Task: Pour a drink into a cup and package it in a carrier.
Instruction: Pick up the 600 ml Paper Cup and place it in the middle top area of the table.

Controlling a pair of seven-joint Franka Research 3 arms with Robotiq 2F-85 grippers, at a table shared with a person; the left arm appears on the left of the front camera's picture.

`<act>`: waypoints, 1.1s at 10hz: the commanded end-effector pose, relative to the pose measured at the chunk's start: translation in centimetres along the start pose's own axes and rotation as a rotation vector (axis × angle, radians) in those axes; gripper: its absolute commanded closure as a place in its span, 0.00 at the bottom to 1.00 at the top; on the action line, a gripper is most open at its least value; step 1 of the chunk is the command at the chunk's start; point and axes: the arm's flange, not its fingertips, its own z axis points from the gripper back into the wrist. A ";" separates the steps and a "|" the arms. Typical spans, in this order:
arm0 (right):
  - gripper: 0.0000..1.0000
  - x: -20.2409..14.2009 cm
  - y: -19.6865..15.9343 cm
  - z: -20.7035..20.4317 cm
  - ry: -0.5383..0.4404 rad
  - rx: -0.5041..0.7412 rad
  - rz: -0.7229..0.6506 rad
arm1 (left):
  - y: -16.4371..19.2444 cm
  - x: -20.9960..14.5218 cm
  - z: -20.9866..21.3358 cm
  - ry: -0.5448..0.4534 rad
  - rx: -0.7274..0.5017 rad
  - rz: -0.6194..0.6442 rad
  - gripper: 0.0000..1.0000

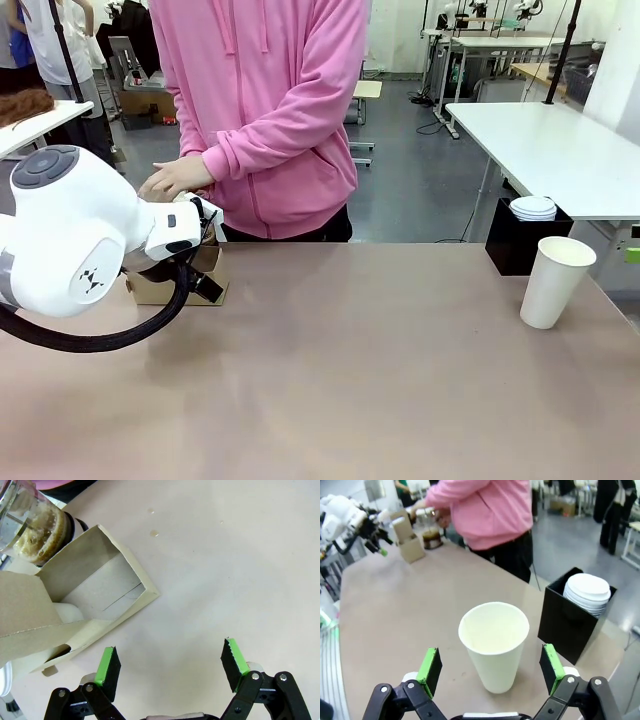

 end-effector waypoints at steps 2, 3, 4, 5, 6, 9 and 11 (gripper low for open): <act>0.00 -5.4 -1.9 -2.7 -0.135 0.085 0.018 | 0.0 0.0 0.0 -0.001 -0.001 0.000 0.00; 0.00 -6.8 -2.2 -3.6 -0.170 0.095 0.005 | 0.0 0.0 0.0 -0.001 -0.001 0.000 0.00; 0.00 -8.2 -2.3 -4.3 -0.198 0.117 -0.005 | 0.0 0.0 0.0 -0.001 -0.001 0.000 0.00; 0.00 -9.1 -2.2 -4.8 -0.206 0.117 -0.002 | 0.0 0.0 0.0 -0.001 -0.001 0.000 0.00; 0.00 -9.8 -2.2 -5.2 -0.215 0.120 -0.004 | 0.0 0.0 0.0 -0.001 -0.001 0.000 0.00; 0.00 -10.8 -2.0 -6.8 -0.254 0.094 0.000 | 0.0 0.0 0.0 -0.001 -0.001 0.000 0.00; 0.00 -11.3 -2.1 -8.1 -0.263 0.069 -0.008 | 0.0 0.0 0.0 -0.001 -0.001 0.000 0.00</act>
